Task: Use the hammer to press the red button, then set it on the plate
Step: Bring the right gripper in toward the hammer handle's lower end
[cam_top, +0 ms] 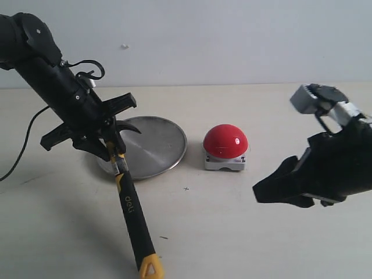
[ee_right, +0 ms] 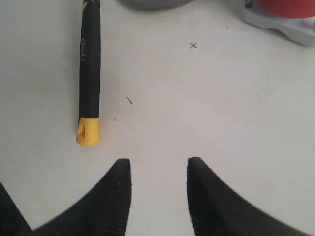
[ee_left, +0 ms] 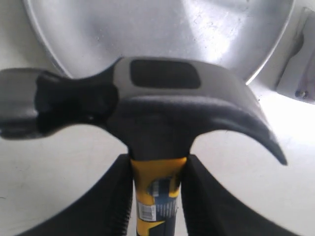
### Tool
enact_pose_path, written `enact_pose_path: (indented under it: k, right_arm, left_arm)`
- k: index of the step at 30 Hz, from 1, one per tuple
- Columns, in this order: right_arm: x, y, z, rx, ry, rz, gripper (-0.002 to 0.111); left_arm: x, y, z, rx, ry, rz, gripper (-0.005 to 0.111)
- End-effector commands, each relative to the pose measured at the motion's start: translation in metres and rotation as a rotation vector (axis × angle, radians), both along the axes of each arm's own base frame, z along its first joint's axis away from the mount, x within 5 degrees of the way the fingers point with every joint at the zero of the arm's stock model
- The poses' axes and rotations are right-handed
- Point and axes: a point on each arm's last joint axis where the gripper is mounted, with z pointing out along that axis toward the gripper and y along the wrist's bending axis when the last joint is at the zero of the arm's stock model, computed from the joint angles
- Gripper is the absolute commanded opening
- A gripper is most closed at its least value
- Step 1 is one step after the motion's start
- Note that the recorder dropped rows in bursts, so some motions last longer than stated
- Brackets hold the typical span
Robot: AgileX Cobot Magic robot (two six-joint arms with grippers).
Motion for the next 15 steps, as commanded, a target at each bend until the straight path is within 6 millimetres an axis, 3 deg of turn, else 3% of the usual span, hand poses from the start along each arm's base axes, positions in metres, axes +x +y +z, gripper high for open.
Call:
enact_pose_path:
  k: [1,5,8,12,15]
  right_arm:
    - [0.017,0.031,-0.014,-0.061,-0.038,0.070,0.049]
    - [0.027,0.056,-0.026,-0.007,-0.066,0.002,0.053]
    - [0.030,0.076,-0.036,0.046,-0.064,0.073,0.060]
    - [0.041,0.084,-0.042,0.100,-0.054,-0.010,0.061]
    - [0.040,0.089,-0.047,0.124,-0.033,0.021,0.061]
  left_arm:
    - [0.003,-0.003,0.008,-0.036,-0.026,0.025,0.000]
    - [0.003,-0.003,0.008,-0.036,-0.026,0.025,0.000]
    - [0.003,-0.003,0.008,-0.036,-0.026,0.025,0.000]
    - [0.003,-0.003,0.008,-0.036,-0.026,0.023,0.000]
    - [0.003,-0.003,0.008,-0.034,-0.027,0.022,0.000]
